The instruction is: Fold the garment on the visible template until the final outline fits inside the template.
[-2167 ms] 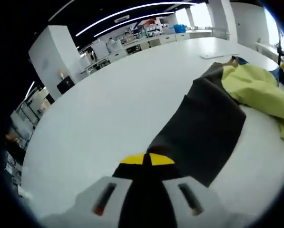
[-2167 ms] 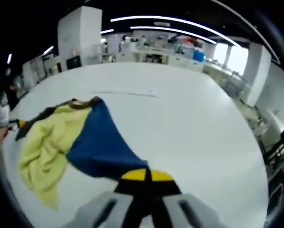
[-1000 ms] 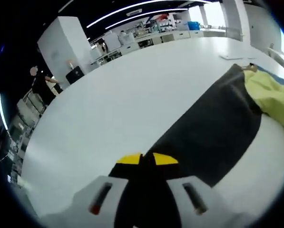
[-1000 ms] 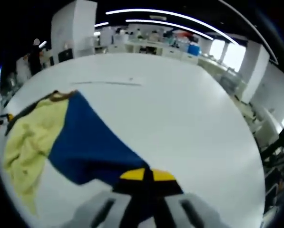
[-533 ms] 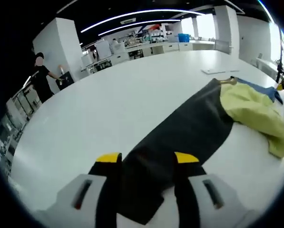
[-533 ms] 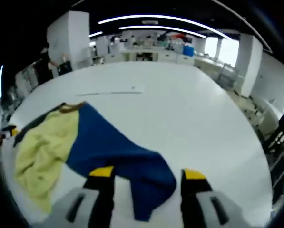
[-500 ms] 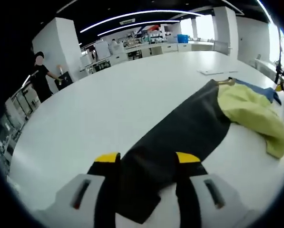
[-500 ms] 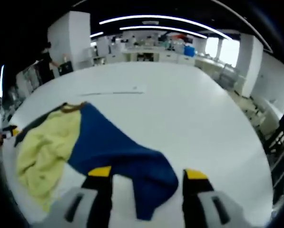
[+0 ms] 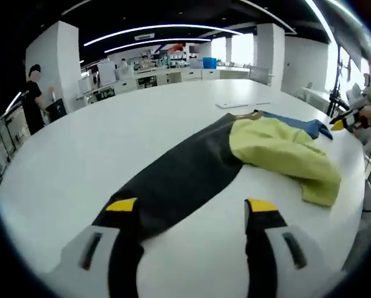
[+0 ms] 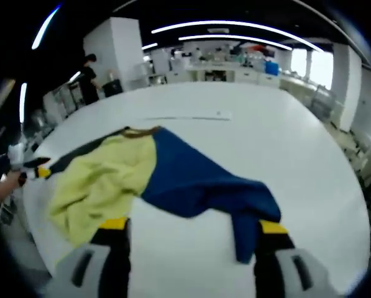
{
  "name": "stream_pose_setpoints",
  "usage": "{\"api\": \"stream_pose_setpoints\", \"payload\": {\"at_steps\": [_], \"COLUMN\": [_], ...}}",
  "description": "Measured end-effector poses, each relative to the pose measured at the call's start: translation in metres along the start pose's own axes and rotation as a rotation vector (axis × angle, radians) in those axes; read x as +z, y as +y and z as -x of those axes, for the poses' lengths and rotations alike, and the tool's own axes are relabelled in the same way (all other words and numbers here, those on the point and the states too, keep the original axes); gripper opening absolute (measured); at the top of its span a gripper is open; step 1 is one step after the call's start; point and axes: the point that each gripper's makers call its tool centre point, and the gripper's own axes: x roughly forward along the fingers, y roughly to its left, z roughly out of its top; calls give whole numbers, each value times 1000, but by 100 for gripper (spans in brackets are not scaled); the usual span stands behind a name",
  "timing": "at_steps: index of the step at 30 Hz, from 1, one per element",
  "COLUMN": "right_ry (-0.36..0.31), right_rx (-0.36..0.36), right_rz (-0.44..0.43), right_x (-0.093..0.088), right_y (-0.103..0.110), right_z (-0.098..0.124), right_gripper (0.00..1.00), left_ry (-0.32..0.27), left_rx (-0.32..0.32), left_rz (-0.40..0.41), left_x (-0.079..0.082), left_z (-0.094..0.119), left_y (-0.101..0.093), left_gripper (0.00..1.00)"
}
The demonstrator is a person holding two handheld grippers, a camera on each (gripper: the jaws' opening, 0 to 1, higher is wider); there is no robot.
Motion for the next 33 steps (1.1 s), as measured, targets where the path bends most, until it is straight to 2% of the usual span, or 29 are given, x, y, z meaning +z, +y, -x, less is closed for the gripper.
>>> {"api": "stream_pose_setpoints", "payload": {"at_steps": [3, 8, 12, 15, 16, 21, 22, 26, 29, 33], "right_ry": [-3, 21, 26, 36, 41, 58, 70, 100, 87, 84], "right_rx": [23, 78, 115, 142, 149, 192, 205, 229, 220, 220], "right_rz": [4, 23, 52, 60, 65, 82, 87, 98, 145, 162], "right_x": [-7, -19, -27, -35, -37, -49, -53, -64, -62, -63], "right_y": [16, 38, 57, 69, 73, 92, 95, 106, 110, 112], "right_z": [-2, -6, -8, -9, -10, -13, -13, -14, -13, -14], "right_gripper": [83, 85, 85, 84, 83, 72, 70, 59, 55, 51], "left_ry": [-12, -50, -53, -78, -76, -61, -60, -34, -22, -7], "left_rx": [-22, -74, -111, -156, -155, -183, -198, -240, -269, -309], "left_rz": [-12, 36, 30, 88, 89, 70, 72, 33, 16, -27], "left_x": [0, 8, 8, 10, 10, 3, 3, -1, -1, -2], "left_z": [-1, 1, -1, 0, 0, 0, 1, -5, -9, -17], "left_y": [-1, -27, -45, -63, -63, -74, -83, -99, -110, -127], "left_gripper": [68, 68, 67, 65, 64, 59, 59, 54, 52, 47]}}
